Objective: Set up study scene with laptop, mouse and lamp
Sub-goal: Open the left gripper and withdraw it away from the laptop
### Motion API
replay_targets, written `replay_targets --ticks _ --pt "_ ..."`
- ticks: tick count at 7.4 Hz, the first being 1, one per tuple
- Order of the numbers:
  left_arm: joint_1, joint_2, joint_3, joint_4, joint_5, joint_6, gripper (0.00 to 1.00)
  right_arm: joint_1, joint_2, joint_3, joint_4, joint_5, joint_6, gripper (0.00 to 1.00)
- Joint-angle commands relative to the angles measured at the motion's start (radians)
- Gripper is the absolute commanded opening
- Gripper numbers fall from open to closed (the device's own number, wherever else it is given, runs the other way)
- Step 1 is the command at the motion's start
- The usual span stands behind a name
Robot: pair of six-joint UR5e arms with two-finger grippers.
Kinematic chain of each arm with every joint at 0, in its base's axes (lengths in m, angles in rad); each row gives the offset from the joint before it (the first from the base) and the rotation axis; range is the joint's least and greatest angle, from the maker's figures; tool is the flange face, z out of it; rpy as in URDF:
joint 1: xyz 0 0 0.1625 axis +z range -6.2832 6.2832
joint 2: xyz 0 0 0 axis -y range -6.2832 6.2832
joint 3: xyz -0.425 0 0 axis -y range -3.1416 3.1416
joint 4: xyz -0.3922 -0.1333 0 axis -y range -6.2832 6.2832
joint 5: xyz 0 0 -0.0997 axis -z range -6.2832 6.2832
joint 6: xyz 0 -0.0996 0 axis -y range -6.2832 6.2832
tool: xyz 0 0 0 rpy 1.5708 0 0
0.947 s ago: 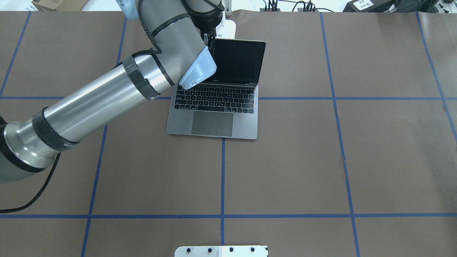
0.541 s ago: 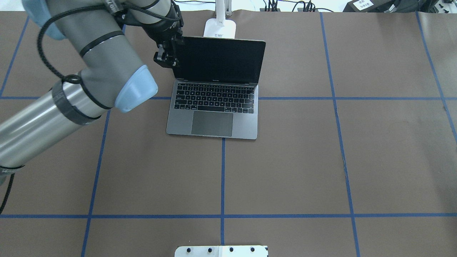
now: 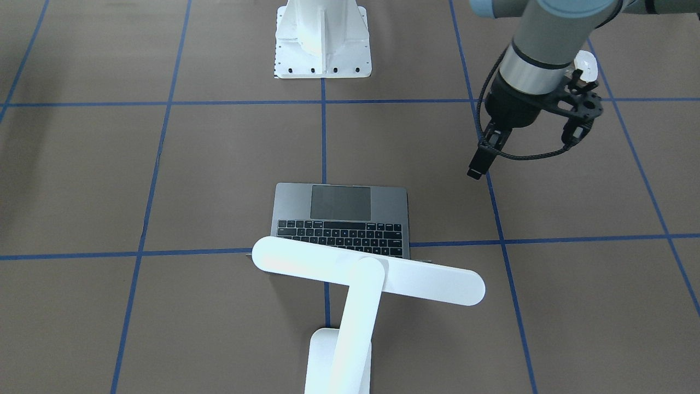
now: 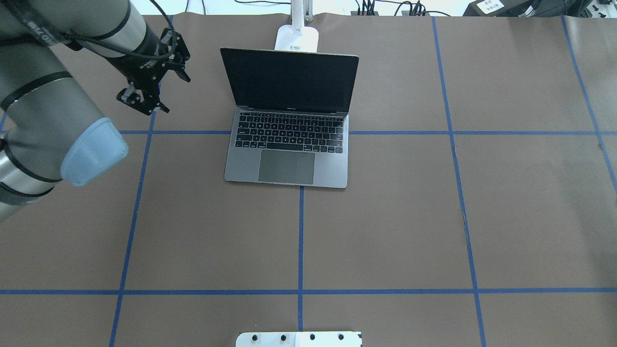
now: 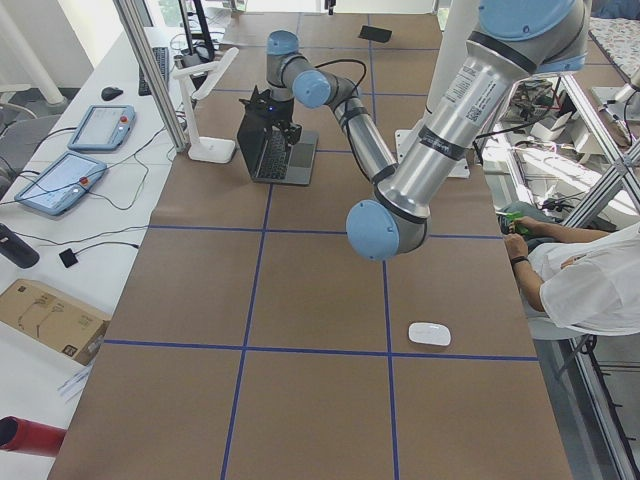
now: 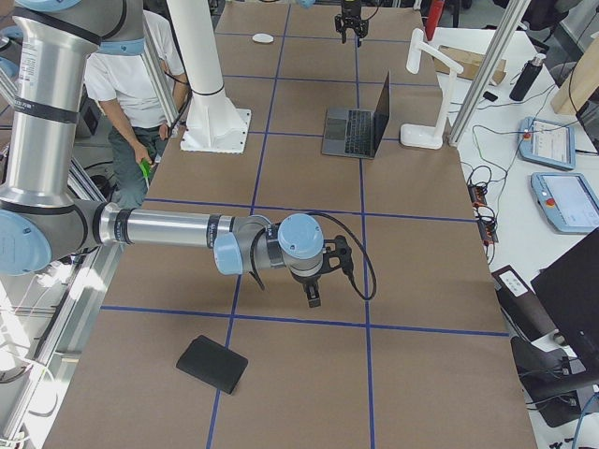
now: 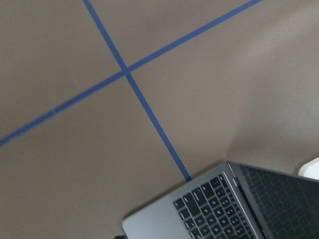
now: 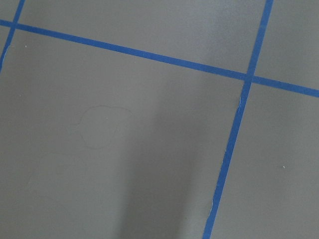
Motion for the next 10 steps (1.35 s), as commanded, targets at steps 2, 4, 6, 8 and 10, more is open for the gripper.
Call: replay_targets --ticks 2,4,6,8,10 --pt "-0.179 0.343 -0.153 -0.008 -0.106 0.664 1.0 0.002 -0.016 -0.017 -0.006 -0.026 -0.088 1.0" --pt "-0.321 0.48 -0.151 -0.02 -0.2 1.058 1.0 0.0 0.001 -0.137 -0.009 -0.03 -0.361 1.0" --pt "-0.421 0.576 -0.137 -0.023 -0.249 1.417 1.0 0.003 -0.016 -0.211 -0.013 -0.032 -0.577 1.0" --pt "-0.471 0.647 -0.126 -0.023 -0.248 1.651 1.0 0.008 -0.066 -0.25 -0.012 -0.03 -0.705 1.0" --pt "-0.478 0.661 -0.126 -0.029 -0.248 1.652 1.0 0.014 -0.102 -0.276 -0.076 -0.03 -0.896 1.0"
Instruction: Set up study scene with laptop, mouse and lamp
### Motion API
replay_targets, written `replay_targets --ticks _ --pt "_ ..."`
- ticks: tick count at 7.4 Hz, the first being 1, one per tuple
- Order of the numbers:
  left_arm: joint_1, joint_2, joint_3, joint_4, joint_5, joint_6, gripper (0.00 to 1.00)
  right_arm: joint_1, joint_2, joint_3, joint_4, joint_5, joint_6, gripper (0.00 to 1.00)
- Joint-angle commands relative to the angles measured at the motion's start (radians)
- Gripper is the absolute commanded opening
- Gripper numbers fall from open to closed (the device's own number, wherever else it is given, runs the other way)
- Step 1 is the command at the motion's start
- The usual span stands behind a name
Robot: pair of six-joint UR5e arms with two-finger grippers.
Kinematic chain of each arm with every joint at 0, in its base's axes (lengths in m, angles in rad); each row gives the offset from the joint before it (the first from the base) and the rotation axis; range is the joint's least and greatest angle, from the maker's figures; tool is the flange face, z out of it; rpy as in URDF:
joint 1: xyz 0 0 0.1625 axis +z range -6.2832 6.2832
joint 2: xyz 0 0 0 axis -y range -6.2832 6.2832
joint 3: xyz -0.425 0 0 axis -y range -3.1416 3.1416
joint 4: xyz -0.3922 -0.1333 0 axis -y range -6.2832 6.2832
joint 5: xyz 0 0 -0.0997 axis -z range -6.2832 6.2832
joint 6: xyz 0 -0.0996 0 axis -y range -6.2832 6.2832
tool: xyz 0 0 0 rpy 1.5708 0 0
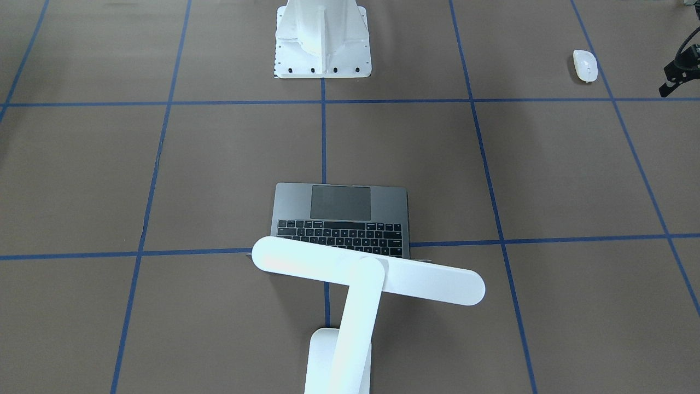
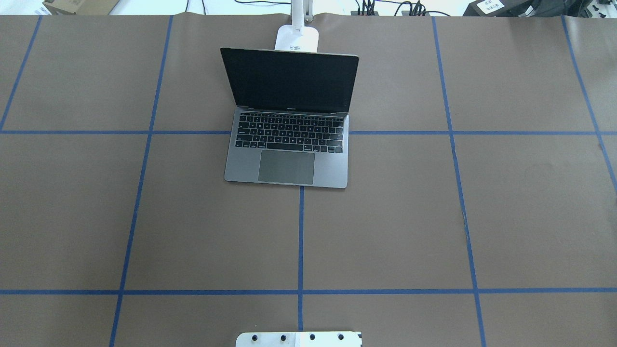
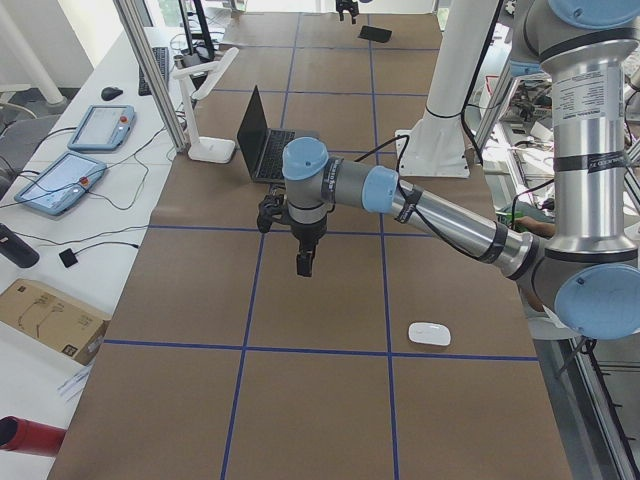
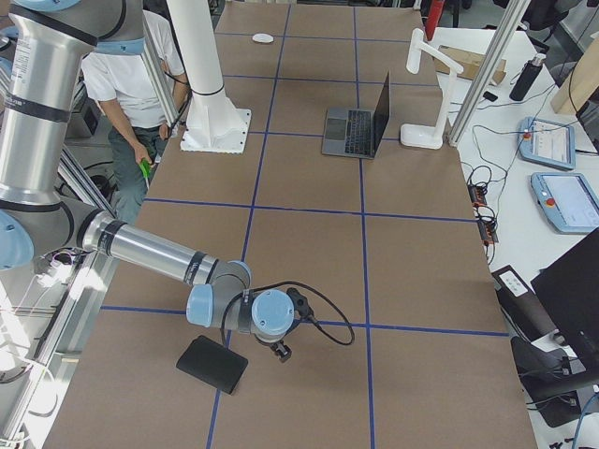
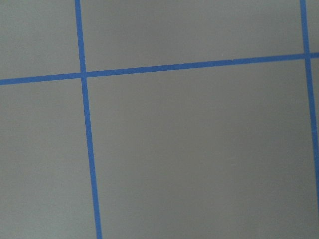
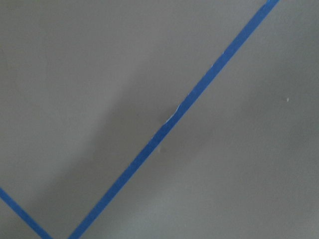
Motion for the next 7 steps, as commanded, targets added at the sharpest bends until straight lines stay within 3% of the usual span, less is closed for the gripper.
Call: replay_targets --ticks 1,3,7 --pt "-0.019 0.014 -0.005 -0.005 -0.001 0.017 1.0 -0.01 -0.015 -0.026 -0.171 -0.002 -0.2 1.0" --pt "-0.027 0.014 -0.04 -0.009 -0.001 0.011 1.0 -0.022 0.121 -0.142 -0.403 -0.027 -0.392 0.99" --pt "-0.03 0.012 -0.109 -0.011 0.006 -0.035 1.0 -0.024 0.171 -0.255 -0.486 -0.022 -0.403 0.97"
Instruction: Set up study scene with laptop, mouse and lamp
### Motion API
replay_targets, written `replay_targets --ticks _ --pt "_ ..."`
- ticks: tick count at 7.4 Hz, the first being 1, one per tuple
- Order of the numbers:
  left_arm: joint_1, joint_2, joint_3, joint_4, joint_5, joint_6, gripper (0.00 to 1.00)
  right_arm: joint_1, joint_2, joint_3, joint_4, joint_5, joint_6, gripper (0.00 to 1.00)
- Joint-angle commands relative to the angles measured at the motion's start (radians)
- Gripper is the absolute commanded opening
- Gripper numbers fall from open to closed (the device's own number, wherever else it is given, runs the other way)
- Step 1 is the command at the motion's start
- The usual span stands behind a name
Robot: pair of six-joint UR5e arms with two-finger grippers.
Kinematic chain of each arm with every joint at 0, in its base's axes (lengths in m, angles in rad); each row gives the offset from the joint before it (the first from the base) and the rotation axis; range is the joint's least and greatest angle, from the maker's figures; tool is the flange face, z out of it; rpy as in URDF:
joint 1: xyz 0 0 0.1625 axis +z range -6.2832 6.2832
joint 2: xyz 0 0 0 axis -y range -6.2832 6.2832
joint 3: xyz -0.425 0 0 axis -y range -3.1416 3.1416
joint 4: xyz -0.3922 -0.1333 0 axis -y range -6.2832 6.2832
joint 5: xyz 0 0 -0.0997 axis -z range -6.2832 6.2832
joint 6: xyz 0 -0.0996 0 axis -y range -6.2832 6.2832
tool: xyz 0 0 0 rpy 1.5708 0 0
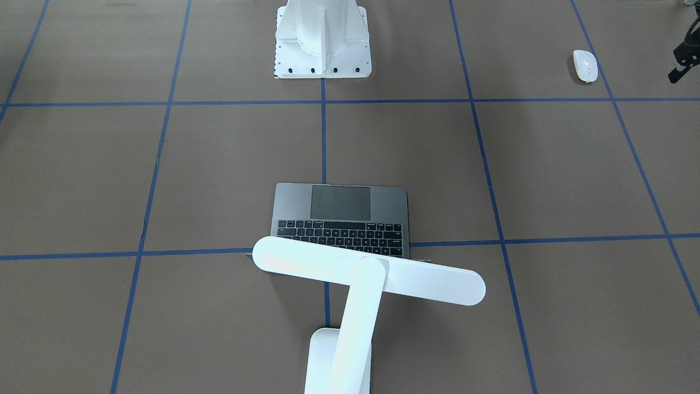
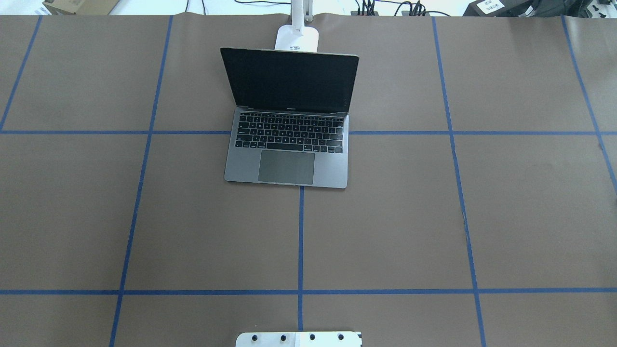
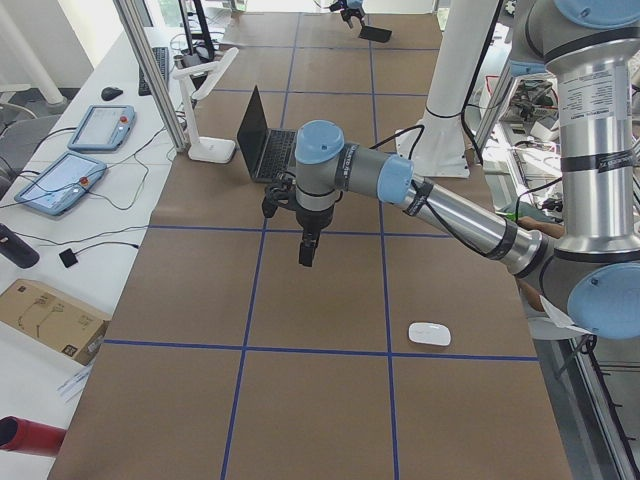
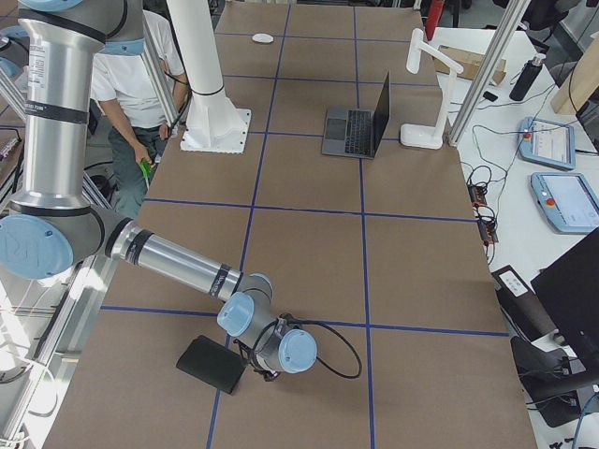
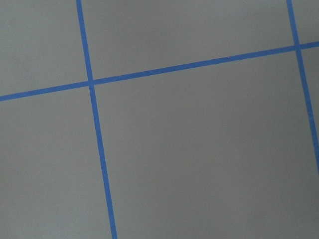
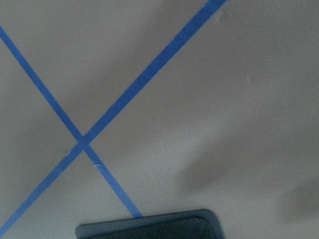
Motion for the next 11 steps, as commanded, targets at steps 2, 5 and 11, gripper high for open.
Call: replay_targets --ticks 2,5,11 --pt "0.0 -0.001 -0.023 0.0 0.002 -0.037 1.0 0.004 0.009 -0.088 -0.016 0.008 -0.008 0.97" --pt "0.0 0.0 -0.033 -0.012 0.003 -0.064 1.0 -0.008 0.009 -0.099 -0.018 0.008 -0.009 0.96" --pt "0.0 0.0 -0.066 -0.011 0.005 -0.103 1.0 -0.008 -0.001 -0.071 -0.127 0.024 -0.054 0.93"
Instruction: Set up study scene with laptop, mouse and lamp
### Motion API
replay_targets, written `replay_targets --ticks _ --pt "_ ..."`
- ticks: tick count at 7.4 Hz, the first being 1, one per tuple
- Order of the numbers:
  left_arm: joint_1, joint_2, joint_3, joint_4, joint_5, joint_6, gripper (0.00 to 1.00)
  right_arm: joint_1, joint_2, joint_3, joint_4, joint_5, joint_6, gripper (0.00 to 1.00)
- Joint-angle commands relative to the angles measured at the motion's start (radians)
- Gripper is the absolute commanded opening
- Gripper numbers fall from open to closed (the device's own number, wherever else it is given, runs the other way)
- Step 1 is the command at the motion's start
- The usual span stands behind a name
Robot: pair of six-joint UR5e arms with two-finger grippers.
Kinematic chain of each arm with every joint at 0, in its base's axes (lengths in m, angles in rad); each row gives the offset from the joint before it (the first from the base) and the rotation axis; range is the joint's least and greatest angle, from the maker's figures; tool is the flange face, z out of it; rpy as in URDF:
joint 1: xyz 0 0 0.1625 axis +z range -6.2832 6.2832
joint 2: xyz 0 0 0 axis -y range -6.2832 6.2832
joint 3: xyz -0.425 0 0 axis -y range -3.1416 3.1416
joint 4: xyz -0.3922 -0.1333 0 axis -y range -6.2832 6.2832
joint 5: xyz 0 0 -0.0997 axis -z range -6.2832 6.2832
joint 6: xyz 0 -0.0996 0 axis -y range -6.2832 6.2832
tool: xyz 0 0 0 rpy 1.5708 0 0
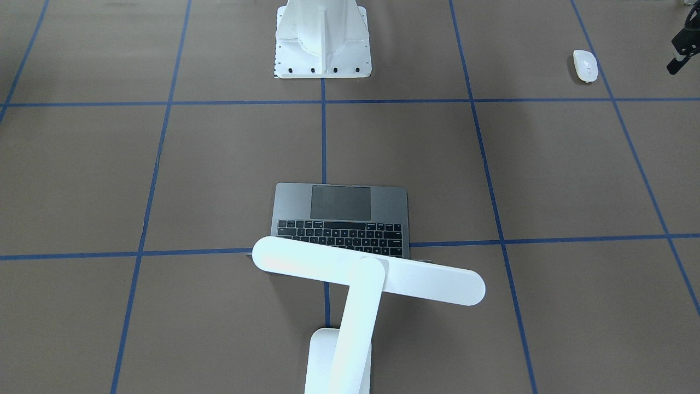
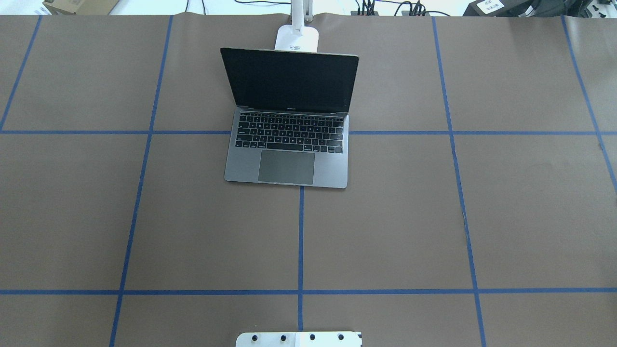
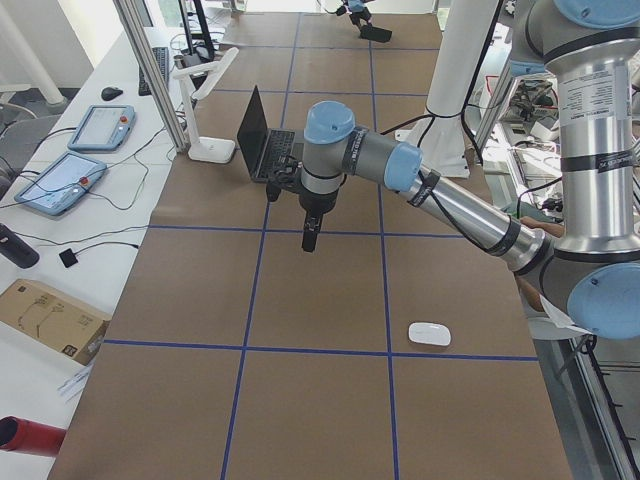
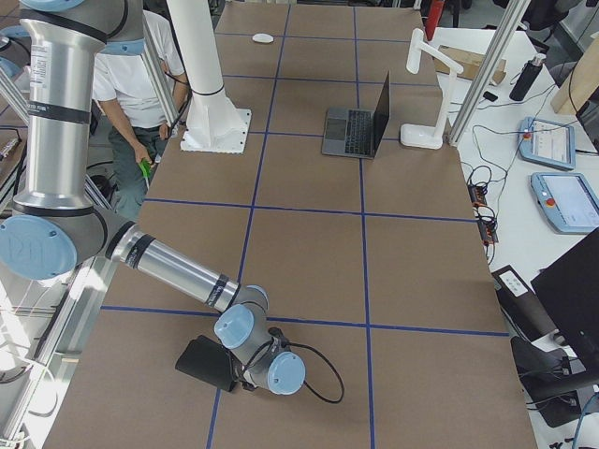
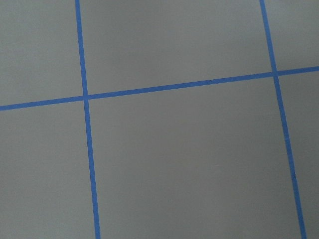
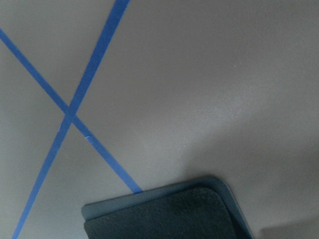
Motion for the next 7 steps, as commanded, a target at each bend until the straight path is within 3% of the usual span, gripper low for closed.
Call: replay_targets --ticks 1,7 --pt "0.0 0.0 -0.014 0.001 0.001 -0.024 1.0 0.003 -0.004 0.004 -0.013 0.003 -0.006 0.92" --pt "0.0 0.014 -0.051 0.001 0.001 -0.054 1.0 0.014 -0.016 0.008 -0.091 0.021 -0.029 0.5"
